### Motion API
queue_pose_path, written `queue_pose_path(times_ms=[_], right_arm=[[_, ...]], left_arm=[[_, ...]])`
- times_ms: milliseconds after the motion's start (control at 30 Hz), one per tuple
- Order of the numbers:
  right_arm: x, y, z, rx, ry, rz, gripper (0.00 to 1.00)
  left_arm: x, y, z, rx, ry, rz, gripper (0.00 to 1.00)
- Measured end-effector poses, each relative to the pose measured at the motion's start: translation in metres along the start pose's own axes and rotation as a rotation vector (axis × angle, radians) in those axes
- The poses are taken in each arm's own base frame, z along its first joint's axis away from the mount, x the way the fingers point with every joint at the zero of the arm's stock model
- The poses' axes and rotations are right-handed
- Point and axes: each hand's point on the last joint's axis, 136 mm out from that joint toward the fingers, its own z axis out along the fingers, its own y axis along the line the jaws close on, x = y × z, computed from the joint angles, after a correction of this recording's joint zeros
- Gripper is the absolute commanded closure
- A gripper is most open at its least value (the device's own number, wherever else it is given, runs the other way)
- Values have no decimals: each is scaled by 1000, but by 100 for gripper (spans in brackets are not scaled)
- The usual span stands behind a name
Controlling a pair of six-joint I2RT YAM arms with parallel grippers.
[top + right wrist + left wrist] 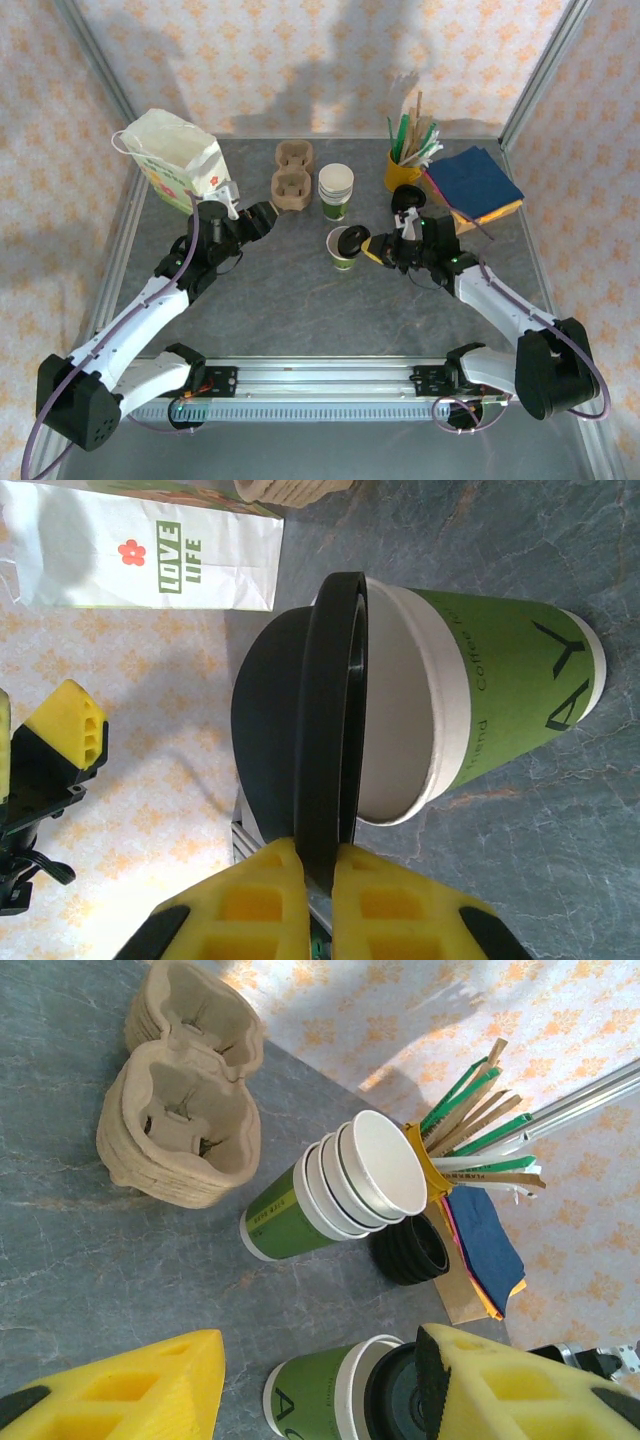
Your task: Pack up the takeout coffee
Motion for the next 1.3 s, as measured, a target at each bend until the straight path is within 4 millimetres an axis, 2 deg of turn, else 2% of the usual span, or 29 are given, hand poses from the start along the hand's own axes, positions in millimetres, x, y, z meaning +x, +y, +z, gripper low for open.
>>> queue_pose_path(times_ms=[733,1300], right_arm=[[-3,-19,15,33,23,36,83],[-4,-24,20,37,31,43,78]], left_arm=[[0,0,0,0,-1,0,46],[0,2,1,-10,-2,0,46]])
